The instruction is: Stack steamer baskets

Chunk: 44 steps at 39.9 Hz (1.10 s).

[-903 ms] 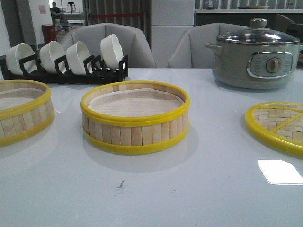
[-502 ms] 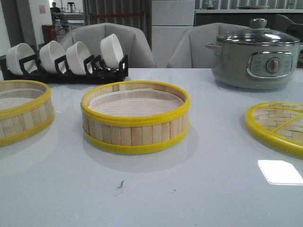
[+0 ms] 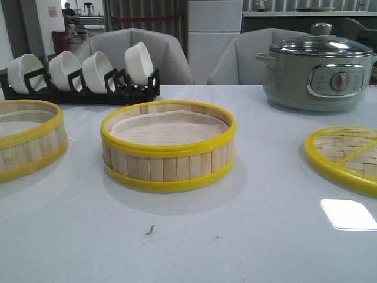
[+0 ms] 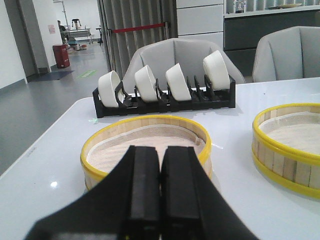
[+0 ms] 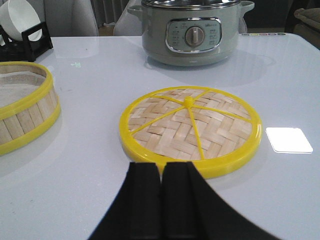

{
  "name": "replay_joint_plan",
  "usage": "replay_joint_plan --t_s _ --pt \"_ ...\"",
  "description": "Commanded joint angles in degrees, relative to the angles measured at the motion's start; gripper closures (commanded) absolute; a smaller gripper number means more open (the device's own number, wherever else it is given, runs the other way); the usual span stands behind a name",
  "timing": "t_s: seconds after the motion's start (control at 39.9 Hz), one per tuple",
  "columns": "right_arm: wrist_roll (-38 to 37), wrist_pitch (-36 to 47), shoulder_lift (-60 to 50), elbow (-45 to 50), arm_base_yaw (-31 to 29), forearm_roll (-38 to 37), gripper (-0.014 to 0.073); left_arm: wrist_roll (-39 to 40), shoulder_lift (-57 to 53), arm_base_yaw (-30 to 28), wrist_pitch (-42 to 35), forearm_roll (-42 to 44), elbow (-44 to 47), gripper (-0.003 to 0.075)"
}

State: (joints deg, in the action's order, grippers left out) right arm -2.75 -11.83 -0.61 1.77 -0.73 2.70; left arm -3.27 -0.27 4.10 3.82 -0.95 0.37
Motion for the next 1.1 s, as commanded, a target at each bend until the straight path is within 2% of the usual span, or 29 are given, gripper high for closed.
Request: replay_joint_plan --t_s 0.0,0.13,0.28,0.58,0.65,0.75,0.95,1.08 --pt "0.48 4.96 -1.22 -0.9 0.15 0.03 0.0538 0.14 -0.99 0.08 -5.1 -0.94 0.03 0.0631" --pt "0.48 4.96 -1.22 -0.9 0.15 0.03 0.0538 0.14 -0.25 0.08 -5.18 -3.53 -1.09 0.0631" --pt "0.48 4.96 -1.22 -0.9 0.15 0.03 0.0538 0.14 8.46 0.56 -0.07 -1.67 -11.15 0.0631" --pt "0.48 4.96 -1.22 -0.9 0.15 0.03 0.0538 0.14 35.53 3.45 26.31 11.28 -50.91 0.0631" --pt "0.48 4.96 -1.22 -0.9 0.15 0.03 0.0538 0.14 40.58 3.45 31.31 12.59 -58.02 0.0631" --pt "0.48 4.96 -1.22 -0.9 0.15 0.03 0.0538 0.14 45.1 3.45 35.39 12.91 -62.02 0.0631" --pt "0.48 4.96 -1.22 -0.9 0.15 0.03 0.0538 0.14 46.63 3.45 40.29 11.24 -62.24 0.0631" --pt "0.48 4.96 -1.22 -0.9 0.15 0.03 0.0538 0.14 46.63 3.45 40.7 10.86 -62.24 0.0631"
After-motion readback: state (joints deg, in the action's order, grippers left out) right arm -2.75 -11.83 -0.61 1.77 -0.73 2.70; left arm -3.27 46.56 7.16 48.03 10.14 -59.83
